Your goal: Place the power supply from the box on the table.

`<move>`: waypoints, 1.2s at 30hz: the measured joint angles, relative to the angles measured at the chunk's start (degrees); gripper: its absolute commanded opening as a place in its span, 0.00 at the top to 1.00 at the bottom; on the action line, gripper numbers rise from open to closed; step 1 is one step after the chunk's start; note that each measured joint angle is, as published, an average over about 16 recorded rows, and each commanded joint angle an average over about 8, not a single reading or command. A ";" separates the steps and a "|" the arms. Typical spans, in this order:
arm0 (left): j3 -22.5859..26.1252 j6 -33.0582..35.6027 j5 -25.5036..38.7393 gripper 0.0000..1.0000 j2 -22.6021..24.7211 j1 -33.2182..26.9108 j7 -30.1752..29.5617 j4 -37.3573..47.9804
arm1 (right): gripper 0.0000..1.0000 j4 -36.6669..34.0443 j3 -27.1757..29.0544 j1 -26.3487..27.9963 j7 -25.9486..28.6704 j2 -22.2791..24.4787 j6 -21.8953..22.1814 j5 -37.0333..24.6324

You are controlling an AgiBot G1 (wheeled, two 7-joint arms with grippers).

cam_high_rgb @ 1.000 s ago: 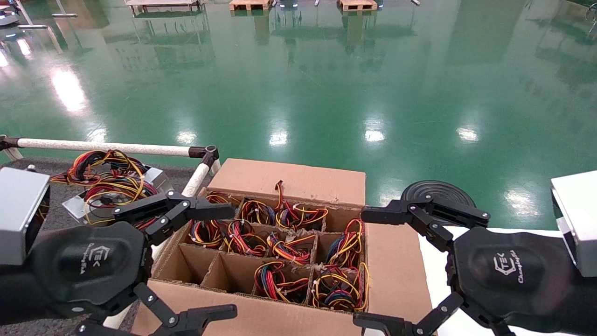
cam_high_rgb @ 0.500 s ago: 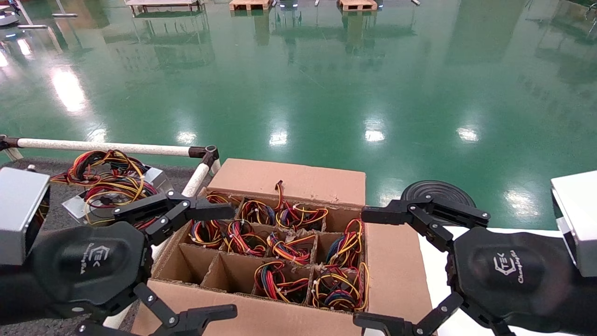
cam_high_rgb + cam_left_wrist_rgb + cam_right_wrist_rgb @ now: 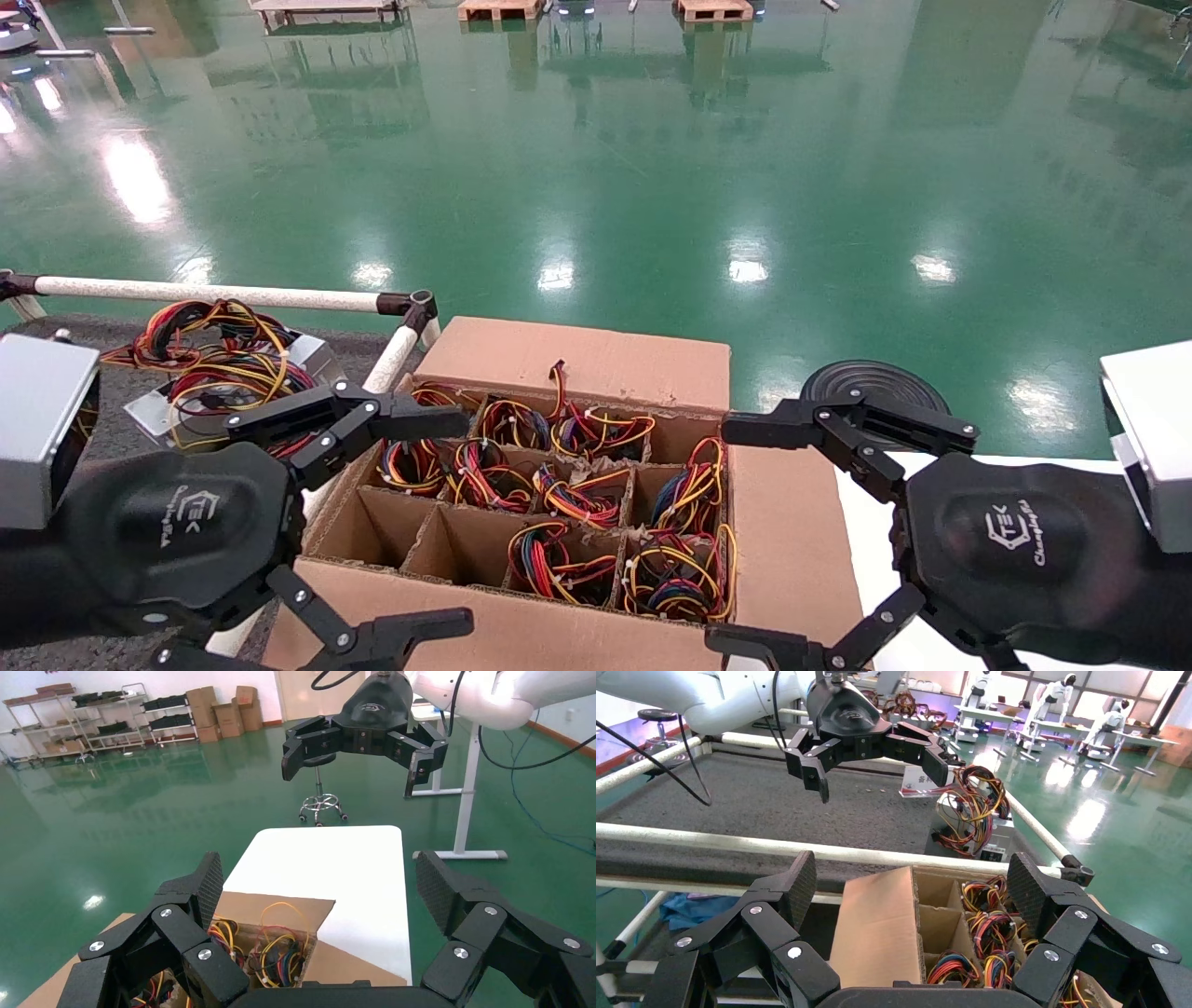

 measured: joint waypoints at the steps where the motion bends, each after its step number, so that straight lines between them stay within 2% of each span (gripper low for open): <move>1: 0.00 0.00 0.00 0.00 0.00 0.00 0.00 0.00 | 1.00 0.00 0.00 0.00 0.00 0.00 0.00 0.00; 36: 0.28 -0.12 0.51 0.00 -0.34 0.22 -0.10 0.17 | 1.00 0.00 0.00 0.00 0.00 0.00 0.00 0.00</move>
